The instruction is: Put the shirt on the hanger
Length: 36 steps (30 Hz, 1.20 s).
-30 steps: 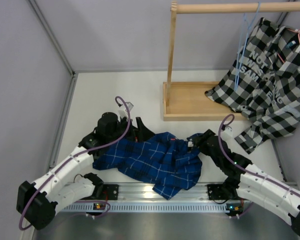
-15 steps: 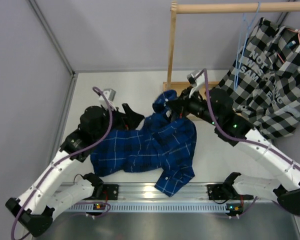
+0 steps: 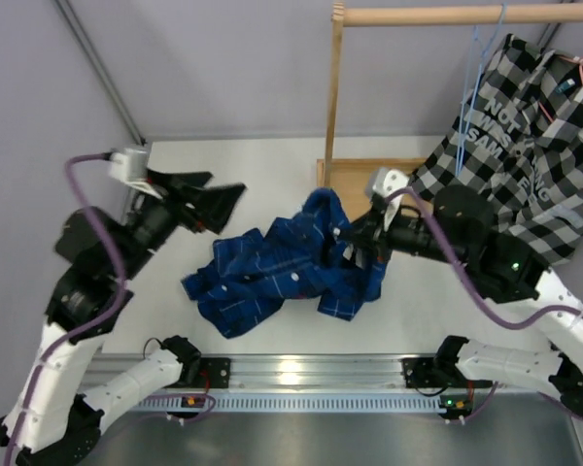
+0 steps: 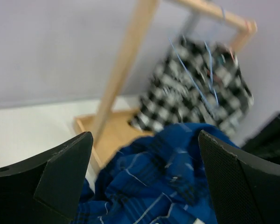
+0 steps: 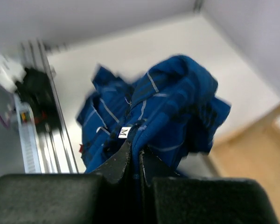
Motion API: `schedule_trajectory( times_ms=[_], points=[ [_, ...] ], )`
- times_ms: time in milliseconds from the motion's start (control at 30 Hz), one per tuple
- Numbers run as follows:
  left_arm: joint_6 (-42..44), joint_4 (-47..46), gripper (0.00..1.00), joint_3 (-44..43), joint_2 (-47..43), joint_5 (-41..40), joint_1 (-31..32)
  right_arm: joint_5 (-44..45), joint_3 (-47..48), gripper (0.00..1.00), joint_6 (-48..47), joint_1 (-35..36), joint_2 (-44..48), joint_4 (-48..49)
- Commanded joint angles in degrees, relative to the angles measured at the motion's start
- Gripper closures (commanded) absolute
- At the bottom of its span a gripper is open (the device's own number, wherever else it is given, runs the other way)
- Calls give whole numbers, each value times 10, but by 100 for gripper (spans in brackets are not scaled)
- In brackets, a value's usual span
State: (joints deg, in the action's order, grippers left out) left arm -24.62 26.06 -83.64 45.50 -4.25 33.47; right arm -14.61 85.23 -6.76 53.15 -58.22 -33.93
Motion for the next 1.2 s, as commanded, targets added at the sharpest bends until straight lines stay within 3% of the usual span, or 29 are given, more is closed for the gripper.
schedule_trajectory(
  times_ms=[0, 67, 100, 233, 367, 433, 500, 733, 867, 1100, 1167],
  points=[
    [28, -1, 2, 148, 44, 259, 2, 93, -180, 100, 27, 2, 33, -37],
    [15, -47, 2, 216, 40, 304, 2, 111, -230, 100, 43, 3, 76, -17],
    [0, -116, 2, 285, 33, 342, 4, 132, -262, 100, 53, 3, 94, -17],
    [-24, -255, 2, 395, 7, 363, 35, 213, -304, 100, 105, 3, 123, -17],
    [29, -319, 2, 420, 35, 240, 173, 226, -345, 100, 131, 3, 146, 28],
    [53, -353, 2, 424, 49, 148, 219, 215, -356, 100, 137, 3, 153, 56],
    [82, -371, 2, 425, 68, 112, 253, 195, -368, 99, 137, 2, 156, 70],
    [155, -365, 13, 357, 179, 90, 253, 115, -385, 99, 130, 3, 209, 91],
    [168, -364, 32, 334, 231, 102, 248, 69, -407, 98, 122, 3, 254, 120],
    [168, -409, 33, 356, 252, 163, 226, 48, -424, 98, 112, 3, 278, 120],
    [167, -432, 39, 363, 261, 173, 221, 43, -425, 98, 111, 2, 279, 120]
  ],
)
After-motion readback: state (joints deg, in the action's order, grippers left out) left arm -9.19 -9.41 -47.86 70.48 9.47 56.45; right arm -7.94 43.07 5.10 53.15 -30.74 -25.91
